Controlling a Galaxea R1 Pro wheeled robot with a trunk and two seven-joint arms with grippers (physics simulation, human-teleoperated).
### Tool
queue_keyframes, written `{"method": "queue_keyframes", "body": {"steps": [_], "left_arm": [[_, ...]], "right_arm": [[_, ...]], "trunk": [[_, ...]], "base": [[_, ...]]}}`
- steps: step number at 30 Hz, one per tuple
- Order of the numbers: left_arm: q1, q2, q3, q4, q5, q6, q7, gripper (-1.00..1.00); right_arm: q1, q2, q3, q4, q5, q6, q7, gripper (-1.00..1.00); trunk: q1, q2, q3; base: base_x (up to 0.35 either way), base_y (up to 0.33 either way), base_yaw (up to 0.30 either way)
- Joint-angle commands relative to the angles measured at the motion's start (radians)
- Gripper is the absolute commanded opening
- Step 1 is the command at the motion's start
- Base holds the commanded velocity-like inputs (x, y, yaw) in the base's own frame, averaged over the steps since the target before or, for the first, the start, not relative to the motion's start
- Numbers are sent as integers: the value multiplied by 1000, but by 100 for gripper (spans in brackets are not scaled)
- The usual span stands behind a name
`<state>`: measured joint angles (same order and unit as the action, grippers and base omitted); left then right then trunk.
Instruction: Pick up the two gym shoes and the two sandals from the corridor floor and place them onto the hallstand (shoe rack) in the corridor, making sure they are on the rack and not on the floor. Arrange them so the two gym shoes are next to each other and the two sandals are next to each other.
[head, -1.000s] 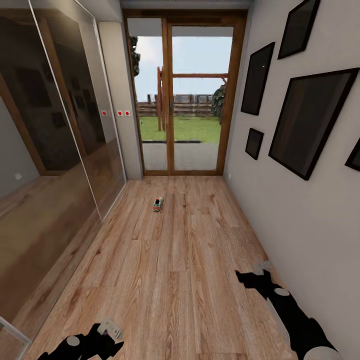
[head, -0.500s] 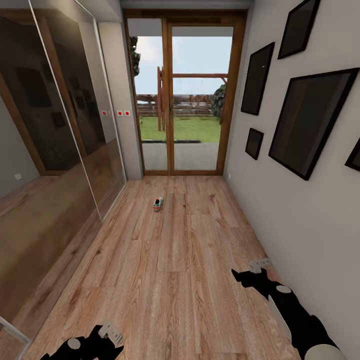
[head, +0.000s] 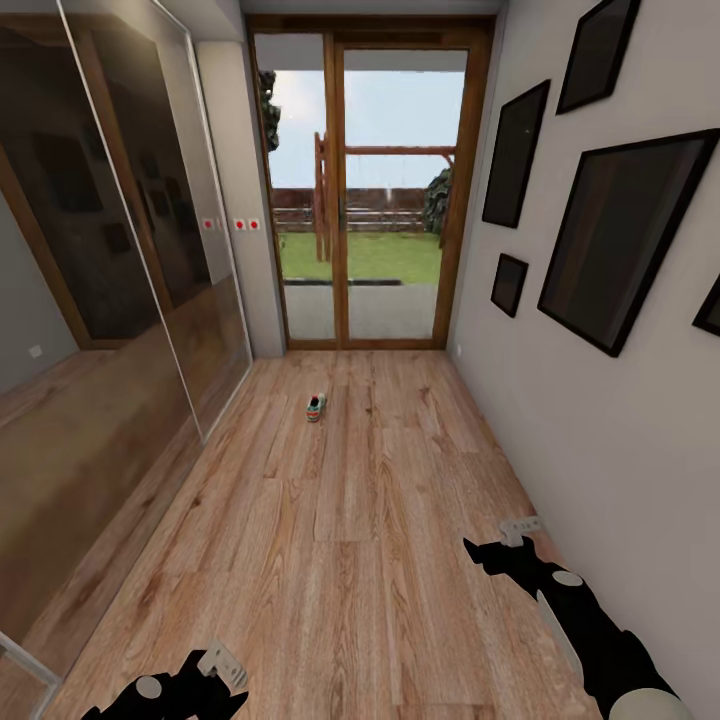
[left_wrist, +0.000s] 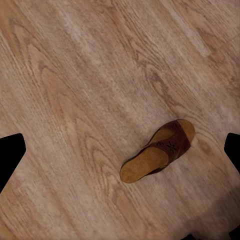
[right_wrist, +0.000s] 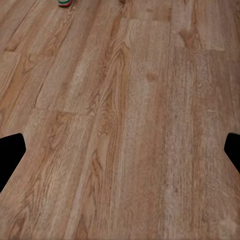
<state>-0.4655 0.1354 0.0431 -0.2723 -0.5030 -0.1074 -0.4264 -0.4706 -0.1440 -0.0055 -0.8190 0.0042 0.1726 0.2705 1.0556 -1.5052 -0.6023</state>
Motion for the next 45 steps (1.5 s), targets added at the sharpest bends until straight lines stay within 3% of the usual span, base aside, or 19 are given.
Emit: {"method": "queue_keyframes", "body": {"steps": [1,11,20,24,29,32,35,45], "left_arm": [[-1,0,2,0,-10,-6,-3,100],[1,1,-15,6,-11,-17,-3,100],[-10,8,-95,7,-14,-41,-10,100],[-17,10,-129,1,-15,-40,-53,100],[-50,14,-148,-2,-22,-38,-155,100],[-79,15,-153,-1,-37,-37,-216,100],[-108,19,-155,2,-75,-35,-278,100],[-122,10,-156,0,-168,-32,-311,100]], "right_arm": [[0,0,-1,-2,0,6,3,100],[0,1,-1,0,0,7,4,100],[0,1,1,0,0,7,4,100],[0,1,1,0,1,7,4,100],[0,1,2,1,2,7,4,100],[0,1,2,1,2,7,3,100],[0,1,2,2,2,7,3,100],[0,1,3,3,2,7,3,100]], "trunk": [[4,-8,-5],[42,-78,-48],[77,-141,-90],[92,-169,-109],[111,-204,-132],[123,-225,-146],[134,-246,-161],[173,-316,-208]], "base": [[0,0,0],[0,0,0],[0,0,0],[0,0,0],[0,0,0],[0,0,0],[0,0,0],[0,0,0]]}}
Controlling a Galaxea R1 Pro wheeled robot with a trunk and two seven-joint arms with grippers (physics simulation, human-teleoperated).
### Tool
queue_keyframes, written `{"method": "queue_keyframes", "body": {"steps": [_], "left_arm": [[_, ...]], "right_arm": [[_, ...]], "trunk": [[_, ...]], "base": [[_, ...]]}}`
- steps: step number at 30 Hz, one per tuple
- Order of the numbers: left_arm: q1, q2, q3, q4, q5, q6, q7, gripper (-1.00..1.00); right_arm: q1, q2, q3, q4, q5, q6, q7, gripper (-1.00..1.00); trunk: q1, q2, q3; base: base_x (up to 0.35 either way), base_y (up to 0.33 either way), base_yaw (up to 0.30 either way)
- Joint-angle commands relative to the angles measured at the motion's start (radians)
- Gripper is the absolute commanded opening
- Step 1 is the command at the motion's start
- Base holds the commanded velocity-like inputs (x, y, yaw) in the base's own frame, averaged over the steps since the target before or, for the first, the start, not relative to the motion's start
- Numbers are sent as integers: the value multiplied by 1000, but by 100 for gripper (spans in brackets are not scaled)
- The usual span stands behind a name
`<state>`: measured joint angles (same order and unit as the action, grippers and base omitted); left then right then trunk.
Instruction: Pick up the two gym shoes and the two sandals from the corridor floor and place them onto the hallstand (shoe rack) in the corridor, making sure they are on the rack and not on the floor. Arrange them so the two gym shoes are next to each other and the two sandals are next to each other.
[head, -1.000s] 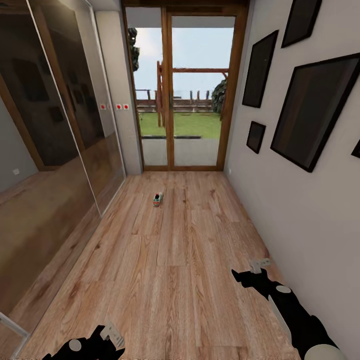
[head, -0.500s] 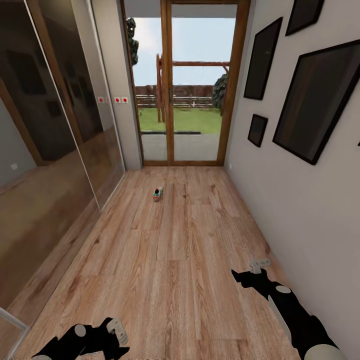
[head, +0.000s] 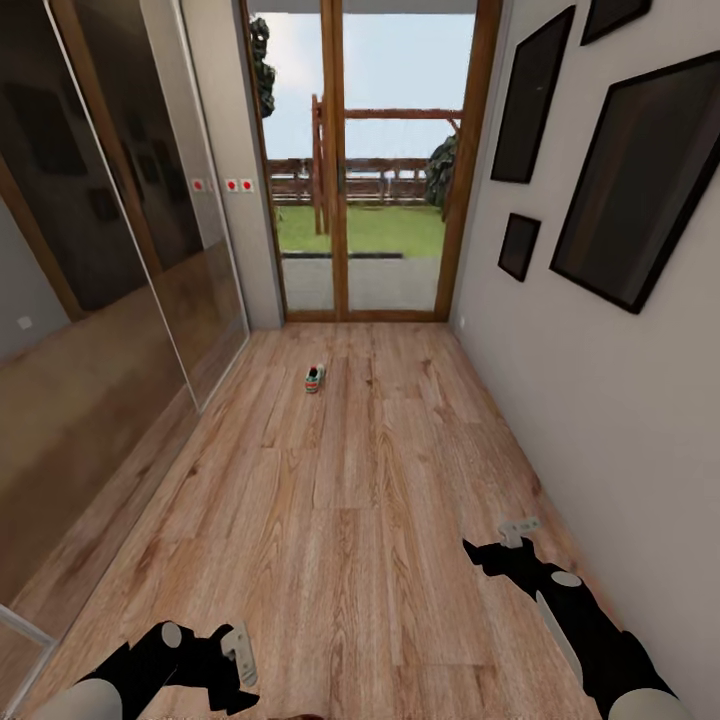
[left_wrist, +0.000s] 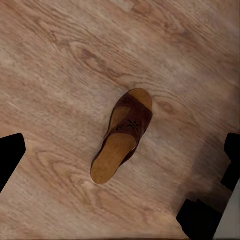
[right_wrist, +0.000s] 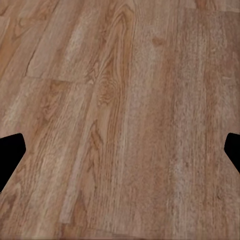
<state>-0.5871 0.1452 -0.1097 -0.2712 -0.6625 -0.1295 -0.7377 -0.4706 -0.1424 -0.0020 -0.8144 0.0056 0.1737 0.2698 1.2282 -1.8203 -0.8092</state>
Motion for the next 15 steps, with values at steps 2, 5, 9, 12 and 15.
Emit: {"method": "queue_keyframes", "body": {"steps": [2,5,9,12,15], "left_arm": [[-2,-3,-4,-3,-35,6,-2,100],[-2,-5,-4,-3,-41,18,-3,100],[-2,-7,-4,-5,-43,26,-4,100],[-3,-8,-4,-6,-44,28,-4,100],[-3,-8,-4,-9,-45,31,-4,100]], "right_arm": [[0,0,0,-2,2,6,4,100],[0,-1,0,-2,4,6,3,100],[0,-2,0,-2,17,6,3,100],[0,-2,0,-2,27,6,3,100],[0,-2,0,-2,40,6,3,100]], "trunk": [[8,-15,-10],[19,-36,-25],[34,-64,-44],[46,-85,-58],[57,-106,-72]], "base": [[0,0,0],[0,0,0],[0,0,0],[0,0,0],[0,0,0]]}}
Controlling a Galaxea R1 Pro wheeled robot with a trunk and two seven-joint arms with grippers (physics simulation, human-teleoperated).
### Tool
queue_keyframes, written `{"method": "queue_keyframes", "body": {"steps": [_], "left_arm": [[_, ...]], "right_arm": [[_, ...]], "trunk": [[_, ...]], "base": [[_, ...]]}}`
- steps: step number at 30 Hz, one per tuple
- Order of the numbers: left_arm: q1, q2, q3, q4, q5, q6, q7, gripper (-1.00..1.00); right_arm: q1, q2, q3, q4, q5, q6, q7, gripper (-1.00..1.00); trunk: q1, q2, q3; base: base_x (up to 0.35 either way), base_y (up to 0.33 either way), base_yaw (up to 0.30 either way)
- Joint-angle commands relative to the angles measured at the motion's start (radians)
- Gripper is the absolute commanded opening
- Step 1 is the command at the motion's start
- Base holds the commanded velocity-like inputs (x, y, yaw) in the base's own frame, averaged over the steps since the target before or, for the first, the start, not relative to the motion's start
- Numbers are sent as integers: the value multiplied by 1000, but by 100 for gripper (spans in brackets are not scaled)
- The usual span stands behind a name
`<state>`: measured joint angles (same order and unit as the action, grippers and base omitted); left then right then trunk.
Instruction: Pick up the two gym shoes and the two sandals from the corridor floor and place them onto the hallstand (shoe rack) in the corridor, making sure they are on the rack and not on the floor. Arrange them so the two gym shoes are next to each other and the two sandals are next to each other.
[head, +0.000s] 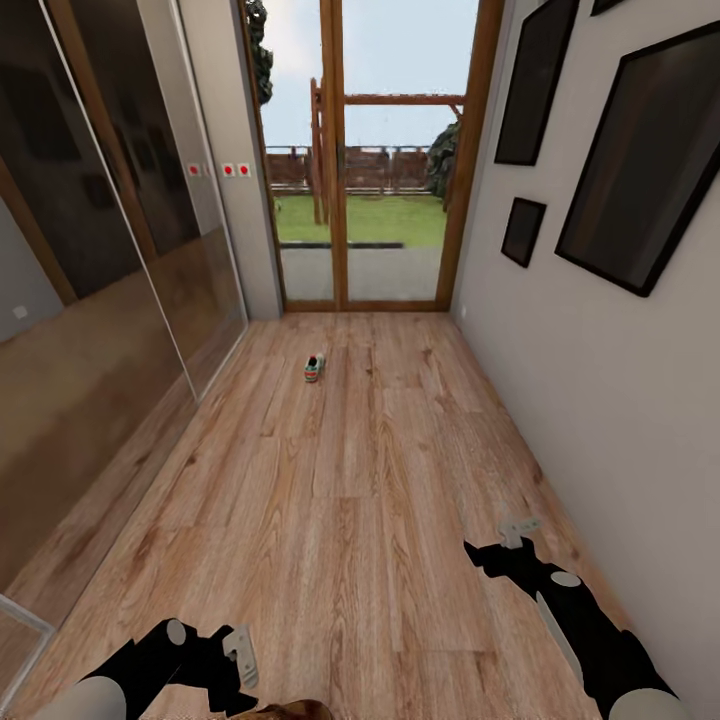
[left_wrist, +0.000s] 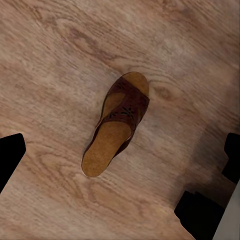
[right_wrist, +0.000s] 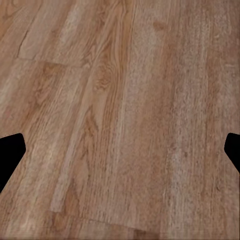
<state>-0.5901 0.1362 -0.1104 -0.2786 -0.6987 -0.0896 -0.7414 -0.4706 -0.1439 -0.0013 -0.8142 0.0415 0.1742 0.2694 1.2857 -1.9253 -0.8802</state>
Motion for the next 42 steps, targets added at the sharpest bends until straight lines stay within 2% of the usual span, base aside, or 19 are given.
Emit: {"method": "queue_keyframes", "body": {"steps": [1,26,42], "left_arm": [[0,0,-3,-1,-8,-9,0,100],[-1,2,-3,-4,-9,10,2,100],[-7,16,-3,-44,-37,47,2,100]], "right_arm": [[0,0,0,-2,5,5,4,100],[0,0,0,-2,9,5,4,100],[0,0,-1,-2,9,5,4,100]], "trunk": [[4,-8,-6],[100,-183,-124],[161,-295,-200]], "base": [[0,0,0],[0,0,0],[0,0,0]]}}
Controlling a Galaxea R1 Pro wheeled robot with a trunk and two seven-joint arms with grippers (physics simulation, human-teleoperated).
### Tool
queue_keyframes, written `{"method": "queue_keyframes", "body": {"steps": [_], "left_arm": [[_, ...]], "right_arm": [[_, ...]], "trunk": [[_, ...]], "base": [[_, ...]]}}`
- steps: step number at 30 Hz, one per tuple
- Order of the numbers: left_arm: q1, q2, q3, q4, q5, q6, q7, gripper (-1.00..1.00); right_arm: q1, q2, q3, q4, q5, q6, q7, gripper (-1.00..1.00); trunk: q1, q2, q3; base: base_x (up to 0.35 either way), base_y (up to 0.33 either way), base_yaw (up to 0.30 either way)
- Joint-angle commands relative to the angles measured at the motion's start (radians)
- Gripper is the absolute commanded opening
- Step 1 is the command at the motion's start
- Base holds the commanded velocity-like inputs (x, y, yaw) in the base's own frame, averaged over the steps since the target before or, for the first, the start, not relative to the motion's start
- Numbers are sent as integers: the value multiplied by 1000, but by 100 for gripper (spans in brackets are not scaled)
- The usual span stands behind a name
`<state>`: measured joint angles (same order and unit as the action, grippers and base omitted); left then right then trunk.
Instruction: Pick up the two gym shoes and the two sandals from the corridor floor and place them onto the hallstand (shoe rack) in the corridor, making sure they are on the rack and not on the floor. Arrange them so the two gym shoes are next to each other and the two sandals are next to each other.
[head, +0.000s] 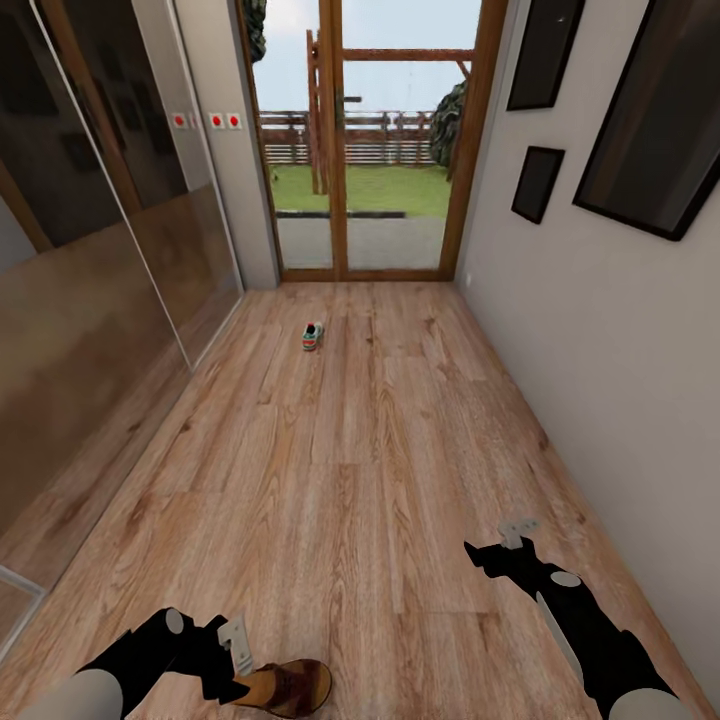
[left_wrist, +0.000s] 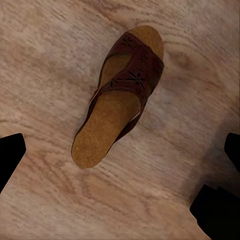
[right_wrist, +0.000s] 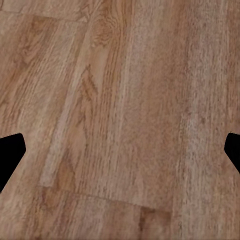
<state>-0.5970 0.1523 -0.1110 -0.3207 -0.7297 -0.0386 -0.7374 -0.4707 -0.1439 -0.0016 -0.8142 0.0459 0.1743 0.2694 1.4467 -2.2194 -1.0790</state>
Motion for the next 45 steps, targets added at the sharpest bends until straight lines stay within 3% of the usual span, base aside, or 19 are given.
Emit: {"method": "queue_keyframes", "body": {"steps": [1,17,28,45], "left_arm": [[0,1,-3,-3,-7,-4,-2,100],[-47,-2,-2,-28,-23,17,-2,100],[-44,-3,-2,-30,-28,29,-2,100],[-39,-7,-2,-29,-29,32,1,100]], "right_arm": [[0,0,-1,-2,5,5,4,100],[0,0,-1,-2,5,5,4,100],[0,0,-1,-3,5,5,4,100],[0,-1,-1,-4,7,3,4,100]], "trunk": [[4,-8,-6],[65,-120,-81],[65,-120,-95],[65,-120,-98]], "base": [[0,0,0],[0,0,0],[0,0,0],[0,0,0]]}}
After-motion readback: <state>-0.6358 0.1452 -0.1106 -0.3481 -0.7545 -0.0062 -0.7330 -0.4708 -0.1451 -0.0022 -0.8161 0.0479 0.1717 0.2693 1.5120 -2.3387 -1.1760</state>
